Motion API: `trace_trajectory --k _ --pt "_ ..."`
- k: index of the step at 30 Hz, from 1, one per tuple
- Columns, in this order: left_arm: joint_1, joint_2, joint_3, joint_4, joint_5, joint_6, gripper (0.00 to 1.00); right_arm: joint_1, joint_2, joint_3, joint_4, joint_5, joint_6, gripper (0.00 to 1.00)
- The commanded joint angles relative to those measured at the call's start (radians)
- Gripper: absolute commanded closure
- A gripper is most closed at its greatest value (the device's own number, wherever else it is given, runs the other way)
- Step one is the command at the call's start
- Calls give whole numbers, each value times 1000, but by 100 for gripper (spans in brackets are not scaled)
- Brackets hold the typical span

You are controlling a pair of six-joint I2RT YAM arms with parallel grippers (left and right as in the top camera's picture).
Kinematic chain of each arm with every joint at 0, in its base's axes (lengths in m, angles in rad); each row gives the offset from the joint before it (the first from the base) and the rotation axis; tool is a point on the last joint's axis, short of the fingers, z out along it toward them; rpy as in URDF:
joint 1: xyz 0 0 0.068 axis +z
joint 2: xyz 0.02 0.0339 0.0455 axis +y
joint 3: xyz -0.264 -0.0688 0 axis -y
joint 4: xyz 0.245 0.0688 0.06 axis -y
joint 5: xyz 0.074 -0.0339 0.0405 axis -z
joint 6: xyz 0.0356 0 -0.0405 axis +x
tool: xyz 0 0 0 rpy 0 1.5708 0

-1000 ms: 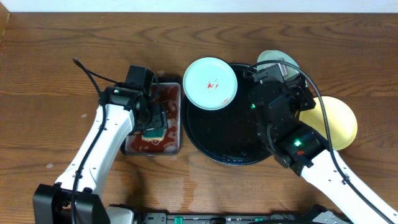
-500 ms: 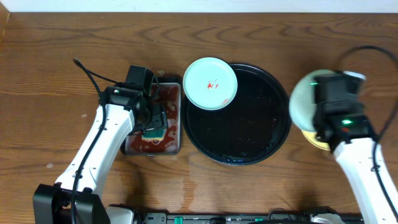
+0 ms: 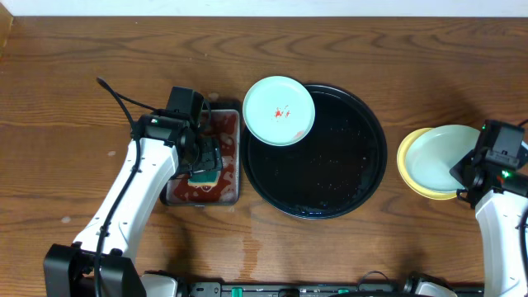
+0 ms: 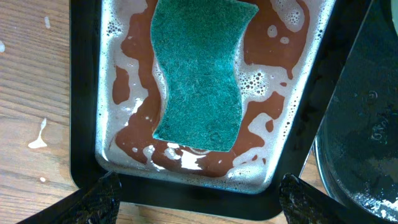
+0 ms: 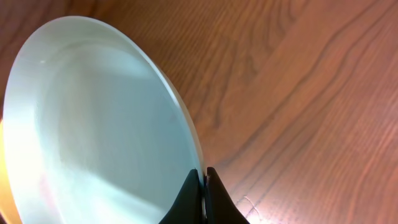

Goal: Clean dirty plates on tray and stack at the side
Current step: 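Release the pale green plate and raise the right gripper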

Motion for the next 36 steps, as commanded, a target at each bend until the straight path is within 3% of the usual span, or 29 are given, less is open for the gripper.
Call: trace_trajectory --k 1,4,6,8,15,21,26,30,36 --pt "2 -8 9 -2 -2 -2 18 -16 0 -28 37 -53 25 99" --pt "2 -8 9 -2 -2 -2 18 -16 0 -32 43 -53 26 96" --pt "2 -8 9 -2 -2 -2 18 -16 0 -32 52 -63 25 79" --pt "2 -8 9 -2 -2 -2 18 -16 0 -32 60 -77 25 69" --pt "2 -8 9 -2 -2 -2 18 -16 0 -32 66 -203 16 68" --pt "2 -8 9 -1 -2 -2 18 -4 8 -31 105 -534 -174 69" --pt "2 -8 9 1 -2 -2 18 52 50 -6 77 -675 -279 62" --pt "2 -8 9 2 -2 -2 17 146 137 122 -35 -686 -355 63" --pt "2 -8 9 2 -2 -2 17 312 335 407 -184 -684 -447 53"
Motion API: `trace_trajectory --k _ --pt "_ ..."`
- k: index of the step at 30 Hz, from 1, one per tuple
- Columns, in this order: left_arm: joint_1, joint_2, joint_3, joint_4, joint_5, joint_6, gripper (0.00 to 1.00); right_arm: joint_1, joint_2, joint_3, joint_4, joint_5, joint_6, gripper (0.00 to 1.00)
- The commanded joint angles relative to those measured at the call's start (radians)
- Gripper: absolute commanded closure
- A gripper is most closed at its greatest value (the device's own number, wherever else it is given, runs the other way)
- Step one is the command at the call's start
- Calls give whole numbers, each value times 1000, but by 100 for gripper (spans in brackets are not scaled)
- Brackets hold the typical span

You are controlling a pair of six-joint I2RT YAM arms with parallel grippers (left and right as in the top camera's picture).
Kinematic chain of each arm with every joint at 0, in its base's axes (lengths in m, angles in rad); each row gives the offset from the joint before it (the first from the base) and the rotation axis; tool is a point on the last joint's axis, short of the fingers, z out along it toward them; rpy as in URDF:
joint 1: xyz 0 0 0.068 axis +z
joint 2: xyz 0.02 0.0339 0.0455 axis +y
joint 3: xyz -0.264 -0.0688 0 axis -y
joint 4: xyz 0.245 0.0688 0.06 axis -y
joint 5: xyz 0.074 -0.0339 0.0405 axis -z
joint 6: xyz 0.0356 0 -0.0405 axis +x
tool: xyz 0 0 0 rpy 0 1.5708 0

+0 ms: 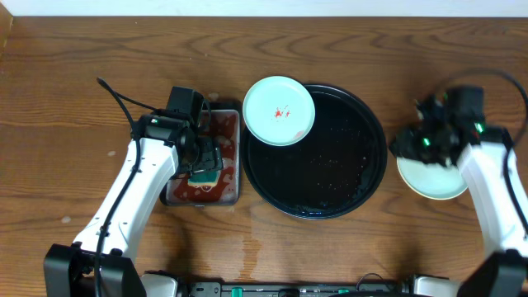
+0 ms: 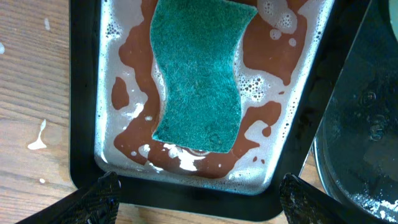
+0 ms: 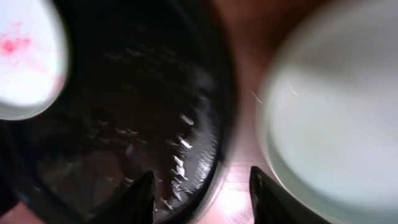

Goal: Clean dirty plates on tray and stack at the side
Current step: 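Release the pale green plate and raise the right gripper, then grip the remaining pale green plate rim and drag it to tray center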

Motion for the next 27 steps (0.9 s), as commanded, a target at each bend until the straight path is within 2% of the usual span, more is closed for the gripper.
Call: trace_trajectory --k 1,3,5,7,12,18,24,27 --pt "3 -8 9 -3 -1 -2 17 87 94 143 -4 -31 -79 53" --pt "3 -8 9 -3 -1 -2 17 131 142 188 48 -30 -79 53" --pt "3 -8 9 -2 -1 -2 17 175 178 195 158 -30 -79 44" --pt "3 -8 9 -2 -1 -2 17 212 214 195 256 -31 -79 42" --pt "3 -8 9 -3 -1 -2 17 287 321 195 440 -30 -60 42" --pt "3 -8 9 -2 -1 -2 17 339 462 195 579 -30 -60 42" --pt "3 -8 9 -3 -1 -2 17 365 562 195 652 -11 -36 48" --pt "3 -8 9 -2 -1 -2 17 366 588 195 674 -12 -8 61"
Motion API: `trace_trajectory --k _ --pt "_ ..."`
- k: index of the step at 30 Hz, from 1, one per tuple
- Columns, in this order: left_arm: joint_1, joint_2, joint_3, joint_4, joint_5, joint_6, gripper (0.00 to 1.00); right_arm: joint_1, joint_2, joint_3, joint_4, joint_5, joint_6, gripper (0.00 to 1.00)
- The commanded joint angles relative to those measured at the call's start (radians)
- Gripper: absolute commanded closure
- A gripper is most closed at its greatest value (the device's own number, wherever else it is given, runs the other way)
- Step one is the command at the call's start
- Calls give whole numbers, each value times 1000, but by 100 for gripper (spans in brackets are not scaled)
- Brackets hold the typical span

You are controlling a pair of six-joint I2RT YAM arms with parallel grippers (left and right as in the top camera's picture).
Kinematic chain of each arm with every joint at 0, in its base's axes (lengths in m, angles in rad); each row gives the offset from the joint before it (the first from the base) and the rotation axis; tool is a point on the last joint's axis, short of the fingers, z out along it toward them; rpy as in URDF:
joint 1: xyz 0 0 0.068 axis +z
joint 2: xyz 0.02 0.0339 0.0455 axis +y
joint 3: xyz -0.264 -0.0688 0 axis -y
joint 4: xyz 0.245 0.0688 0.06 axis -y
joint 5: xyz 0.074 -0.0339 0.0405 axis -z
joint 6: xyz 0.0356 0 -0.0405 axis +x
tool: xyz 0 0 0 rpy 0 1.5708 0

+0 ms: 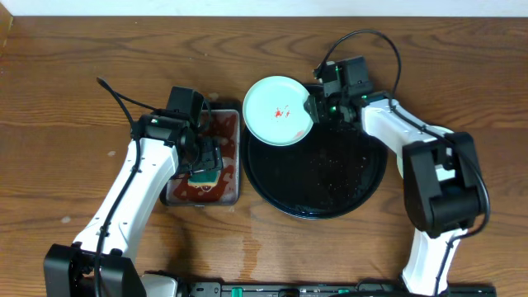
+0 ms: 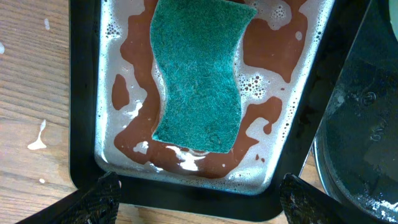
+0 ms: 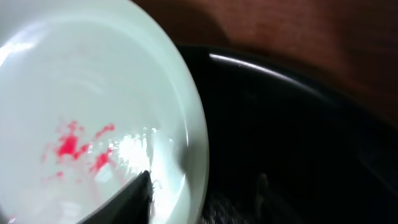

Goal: Clean dirty plates on tray and stack at the side
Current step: 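Grip the remaining pale green plate rim and drag it to tray center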

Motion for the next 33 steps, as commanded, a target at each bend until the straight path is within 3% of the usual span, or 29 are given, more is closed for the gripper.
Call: trace_trajectory --k 1,3,8,15,20,26,33 --pt "2 -8 9 -2 -2 -2 17 7 24 11 16 4 48 69" --pt "2 -8 9 -2 -2 -2 17 8 31 11 16 4 57 85" --pt "2 -8 9 -2 -2 -2 17 7 31 11 0 -8 56 99" --pt "2 -8 9 -2 -2 -2 17 -11 -32 11 -144 -22 56 99" --pt "2 -8 9 6 -2 -2 17 -51 -164 11 -423 -6 57 99" --pt "2 -8 9 17 -2 -2 17 -63 -222 11 -709 143 75 99" --pt "2 -4 9 54 -2 -2 16 -50 -216 -65 -733 190 107 99"
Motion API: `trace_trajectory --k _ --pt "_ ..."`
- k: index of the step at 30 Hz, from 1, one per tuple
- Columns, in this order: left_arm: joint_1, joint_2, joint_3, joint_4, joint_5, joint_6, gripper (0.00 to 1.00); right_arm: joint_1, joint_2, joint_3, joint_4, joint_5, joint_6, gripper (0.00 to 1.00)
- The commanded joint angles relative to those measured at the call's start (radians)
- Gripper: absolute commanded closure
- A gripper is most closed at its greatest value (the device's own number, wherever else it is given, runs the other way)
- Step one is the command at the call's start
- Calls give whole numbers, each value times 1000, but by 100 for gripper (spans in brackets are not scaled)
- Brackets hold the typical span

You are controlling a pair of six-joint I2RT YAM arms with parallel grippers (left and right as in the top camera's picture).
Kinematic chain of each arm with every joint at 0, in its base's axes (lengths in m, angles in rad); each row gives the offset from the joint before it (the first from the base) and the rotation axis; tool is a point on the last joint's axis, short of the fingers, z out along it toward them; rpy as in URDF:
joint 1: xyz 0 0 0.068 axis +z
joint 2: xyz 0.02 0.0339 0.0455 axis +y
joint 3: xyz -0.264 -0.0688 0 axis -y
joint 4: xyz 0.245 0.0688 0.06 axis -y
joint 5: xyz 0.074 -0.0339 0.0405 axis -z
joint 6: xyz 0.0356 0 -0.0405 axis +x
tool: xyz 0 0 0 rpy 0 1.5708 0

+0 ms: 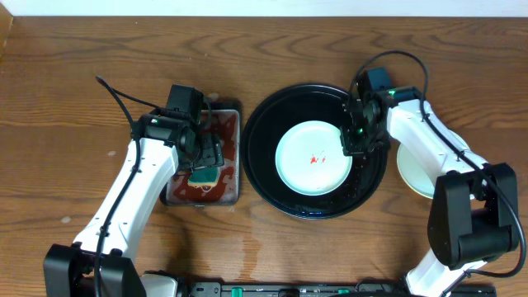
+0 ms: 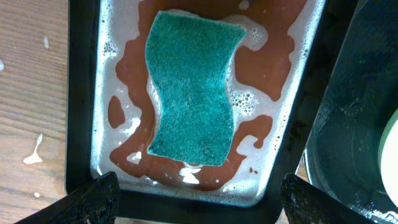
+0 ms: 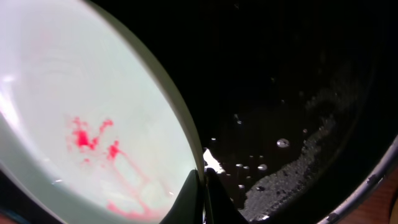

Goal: Clean dirty plates on tray and stack at the side
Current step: 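Grip the remaining pale green plate rim and drag it to tray center, then grasp the sponge in the soapy tray and lift it with left gripper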

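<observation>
A pale green plate (image 1: 312,157) with red smears lies in the middle of the round black tray (image 1: 276,191). My right gripper (image 1: 350,149) is at the plate's right edge. In the right wrist view the gripper (image 3: 203,184) is shut on the rim of the plate (image 3: 87,112). My left gripper (image 1: 205,161) hangs open over the green sponge (image 2: 191,87). The sponge lies in foamy brown water in a small rectangular tray (image 2: 79,124). Both left fingertips (image 2: 99,198) show at the bottom of the left wrist view, well apart and holding nothing.
A stack of a pale plate on a yellow one (image 1: 415,176) sits on the wooden table right of the round tray, partly under my right arm. The round tray's wet floor (image 3: 298,93) is bare beside the held plate.
The smeared plate was at the round tray's far left rim with my right gripper open at its edge. Now it lies mid-tray and the gripper is shut on its rim. The left gripper sits slightly higher.
My right gripper was shut on the rim of a clean pale plate on the yellow plate at the right. Then it was open between that stack and the round tray. Then it was open at the smeared plate, and now it holds that plate mid-tray. The left gripper stayed open over the sponge.
</observation>
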Motion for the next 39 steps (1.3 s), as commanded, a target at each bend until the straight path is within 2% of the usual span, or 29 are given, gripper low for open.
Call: trace_trajectory --k 1,10,25,26,28,31,32,39 --pt "2 -2 9 14 -2 -2 17 7 5 -58 19 56 38 99" --pt "2 68 -28 79 -2 -2 16 8 5 -184 131 56 39 99" --pt "2 320 -49 224 -13 -2 18 8 5 -191 134 56 38 99" --pt "2 333 -49 226 -13 -2 23 8 5 -191 134 56 38 99" --pt "2 353 -49 227 -13 -2 41 8 5 -191 133 56 38 99" --pt "2 359 -49 226 -14 -2 89 8 5 -191 130 56 38 99" --pt "2 356 -49 226 -14 -2 92 8 5 -191 129 56 38 99" --pt "3 295 -41 219 -14 -1 93 8 5 -191 124 56 38 99"
